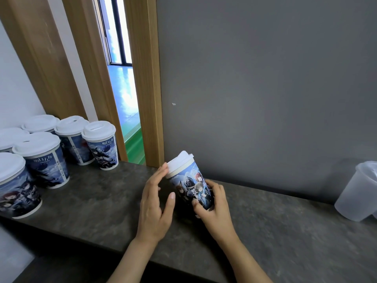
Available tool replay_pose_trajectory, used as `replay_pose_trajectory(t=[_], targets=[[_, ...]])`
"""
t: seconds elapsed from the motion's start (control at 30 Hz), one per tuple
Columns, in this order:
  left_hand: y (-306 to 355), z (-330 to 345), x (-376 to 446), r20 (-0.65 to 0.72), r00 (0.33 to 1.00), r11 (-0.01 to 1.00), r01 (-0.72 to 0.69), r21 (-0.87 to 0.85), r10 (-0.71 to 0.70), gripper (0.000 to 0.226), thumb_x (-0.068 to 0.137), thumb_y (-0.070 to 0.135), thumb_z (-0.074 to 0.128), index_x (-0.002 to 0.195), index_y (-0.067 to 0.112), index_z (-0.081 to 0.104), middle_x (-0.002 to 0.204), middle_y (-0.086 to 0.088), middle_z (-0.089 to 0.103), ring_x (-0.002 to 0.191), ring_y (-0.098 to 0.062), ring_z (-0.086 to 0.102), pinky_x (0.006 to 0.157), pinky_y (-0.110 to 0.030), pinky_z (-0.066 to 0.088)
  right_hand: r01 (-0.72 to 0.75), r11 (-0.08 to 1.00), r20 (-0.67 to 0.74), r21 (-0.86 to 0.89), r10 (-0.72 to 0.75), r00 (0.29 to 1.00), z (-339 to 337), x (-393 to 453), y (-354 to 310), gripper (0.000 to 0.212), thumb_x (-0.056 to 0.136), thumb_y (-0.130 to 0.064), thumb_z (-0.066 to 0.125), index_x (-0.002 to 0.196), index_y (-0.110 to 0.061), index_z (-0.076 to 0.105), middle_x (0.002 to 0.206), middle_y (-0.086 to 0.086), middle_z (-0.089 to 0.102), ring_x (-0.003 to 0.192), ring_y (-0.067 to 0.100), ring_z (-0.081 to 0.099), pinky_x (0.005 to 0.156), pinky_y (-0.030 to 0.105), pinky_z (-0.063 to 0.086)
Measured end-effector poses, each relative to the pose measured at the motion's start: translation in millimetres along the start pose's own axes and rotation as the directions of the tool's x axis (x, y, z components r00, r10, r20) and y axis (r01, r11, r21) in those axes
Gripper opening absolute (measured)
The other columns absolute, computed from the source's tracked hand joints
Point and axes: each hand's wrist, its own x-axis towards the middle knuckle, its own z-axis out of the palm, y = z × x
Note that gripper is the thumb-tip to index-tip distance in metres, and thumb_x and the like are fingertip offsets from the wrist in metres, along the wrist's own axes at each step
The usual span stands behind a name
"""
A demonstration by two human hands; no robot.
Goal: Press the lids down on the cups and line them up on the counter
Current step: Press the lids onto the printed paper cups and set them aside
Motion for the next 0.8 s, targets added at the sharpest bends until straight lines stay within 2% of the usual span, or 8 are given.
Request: replay_pose_trajectory(t=[0.07,0.17,0.33,0.43,0.53,0.6,0.7,0.8], targets=[[-0.6,0.1,-0.1,-0.002,1.0,1.0,-0.006,-0.007,0.006,0.053,0.091,0.021,0.05,0.143,0.019,0.04,0.151,0.005,0.041,0.138,-0.019,0.041,0.099,-0.049,0.043,0.042,0.998,0.02,-0.05,-0.041,0.999,1.0,0.7,0.8,0.076,0.059,-0.041,0.081,0.127,-0.042,0.046,0.122,-0.013,0.049,0.118,0.001,0.053,0.1,0.019,0.046],[-1.3,-0.3,-0.2,-0.006,1.0,1.0,-0.016,-0.012,0.016,0.052,0.091,0.019,0.049,0.142,0.017,0.041,0.15,0.004,0.042,0.138,-0.021,0.041,0.097,-0.054,0.044,0.027,0.998,0.045,-0.059,-0.025,0.999,2.1,1.1,5.5,0.089,0.052,-0.03,0.09,0.129,-0.033,0.043,0.127,-0.012,0.054,0.118,0.003,0.056,0.097,0.018,0.046],[-2.2,0.6,-0.7,-0.021,0.997,0.997,0.071,-0.04,-0.072,0.058,0.092,0.027,0.047,0.148,0.025,0.032,0.152,0.01,0.036,0.14,-0.016,0.038,0.104,-0.045,0.04,-0.026,1.0,0.008,-0.004,0.026,1.0,0.3,-1.0,3.9,0.065,0.057,-0.036,0.083,0.109,-0.031,0.043,0.102,-0.013,0.069,0.093,0.002,0.068,0.077,0.014,0.052],[-2.7,1.8,-1.5,0.007,0.991,0.989,0.136,-0.055,-0.135,0.06,0.093,0.031,0.046,0.15,0.03,0.027,0.154,0.016,0.032,0.142,-0.01,0.033,0.112,-0.039,0.033,-0.048,0.997,0.063,0.059,0.044,0.997,-3.5,-2.0,1.7,0.06,0.062,-0.037,0.078,0.112,-0.027,0.046,0.105,-0.022,0.068,0.093,0.004,0.07,0.076,0.018,0.055],[-2.4,1.3,-1.3,0.012,0.995,0.994,0.097,-0.047,-0.097,0.057,0.094,0.027,0.046,0.148,0.032,0.03,0.155,0.014,0.032,0.143,-0.011,0.032,0.115,-0.029,0.03,-0.067,0.993,0.106,0.101,0.056,0.993,-4.7,-0.2,1.2,0.053,0.066,-0.034,0.073,0.114,-0.025,0.053,0.104,-0.015,0.071,0.092,0.004,0.07,0.07,0.019,0.055],[-2.0,0.9,-0.1,0.001,0.998,0.998,0.061,-0.033,-0.061,0.054,0.094,0.024,0.047,0.145,0.032,0.033,0.155,0.01,0.032,0.143,-0.013,0.032,0.115,-0.024,0.028,-0.072,0.993,0.115,0.097,0.06,0.992,-3.0,0.0,1.6,0.054,0.065,-0.033,0.069,0.117,-0.028,0.057,0.108,-0.01,0.07,0.099,0.006,0.068,0.078,0.018,0.053],[-1.2,0.7,-0.5,0.016,1.0,1.0,-0.021,-0.006,0.021,0.053,0.094,0.021,0.048,0.144,0.032,0.035,0.156,0.003,0.032,0.143,-0.017,0.033,0.115,-0.023,0.028,-0.038,0.998,0.157,0.044,0.03,0.987,0.2,-1.2,3.5,0.074,0.064,-0.033,0.077,0.132,-0.029,0.048,0.127,-0.01,0.061,0.118,0.003,0.059,0.097,0.021,0.049],[-1.1,1.0,-2.4,0.045,0.995,0.996,-0.09,-0.001,0.089,0.053,0.095,0.019,0.049,0.144,0.033,0.036,0.156,-0.001,0.034,0.142,-0.021,0.036,0.114,-0.027,0.03,-0.021,1.0,0.183,0.004,0.02,0.983,2.0,-0.9,5.7,0.095,0.058,-0.032,0.089,0.136,-0.033,0.034,0.133,-0.015,0.055,0.122,-0.003,0.055,0.099,0.015,0.046]])
